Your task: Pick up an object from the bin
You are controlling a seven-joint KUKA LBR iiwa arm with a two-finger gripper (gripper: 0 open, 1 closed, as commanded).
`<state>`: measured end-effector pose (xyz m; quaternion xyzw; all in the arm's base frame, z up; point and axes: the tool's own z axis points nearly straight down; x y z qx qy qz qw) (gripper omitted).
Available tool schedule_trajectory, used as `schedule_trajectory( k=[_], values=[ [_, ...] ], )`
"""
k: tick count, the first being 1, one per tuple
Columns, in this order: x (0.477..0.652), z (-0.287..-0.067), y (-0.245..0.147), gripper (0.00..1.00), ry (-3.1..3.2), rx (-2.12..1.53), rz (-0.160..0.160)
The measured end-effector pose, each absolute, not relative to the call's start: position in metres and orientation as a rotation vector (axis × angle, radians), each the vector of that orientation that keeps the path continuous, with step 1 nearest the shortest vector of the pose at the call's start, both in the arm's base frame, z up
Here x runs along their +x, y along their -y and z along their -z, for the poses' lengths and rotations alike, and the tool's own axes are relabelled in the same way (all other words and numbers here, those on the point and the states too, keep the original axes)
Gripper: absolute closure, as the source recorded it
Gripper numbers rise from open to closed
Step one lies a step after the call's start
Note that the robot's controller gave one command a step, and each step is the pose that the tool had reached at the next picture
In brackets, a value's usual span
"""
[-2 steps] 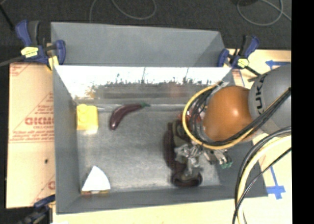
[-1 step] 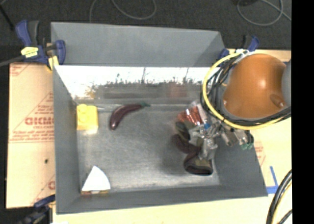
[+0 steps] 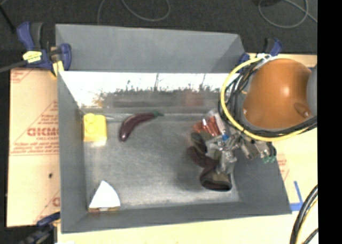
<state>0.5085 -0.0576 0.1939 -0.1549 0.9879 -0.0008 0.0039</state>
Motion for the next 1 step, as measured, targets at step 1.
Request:
schedule_trajectory(
  k=[1],
  values=[
    [0.4975,-0.2862,0.0750,1.00,-3.100,-0.438,0.003]
  ],
)
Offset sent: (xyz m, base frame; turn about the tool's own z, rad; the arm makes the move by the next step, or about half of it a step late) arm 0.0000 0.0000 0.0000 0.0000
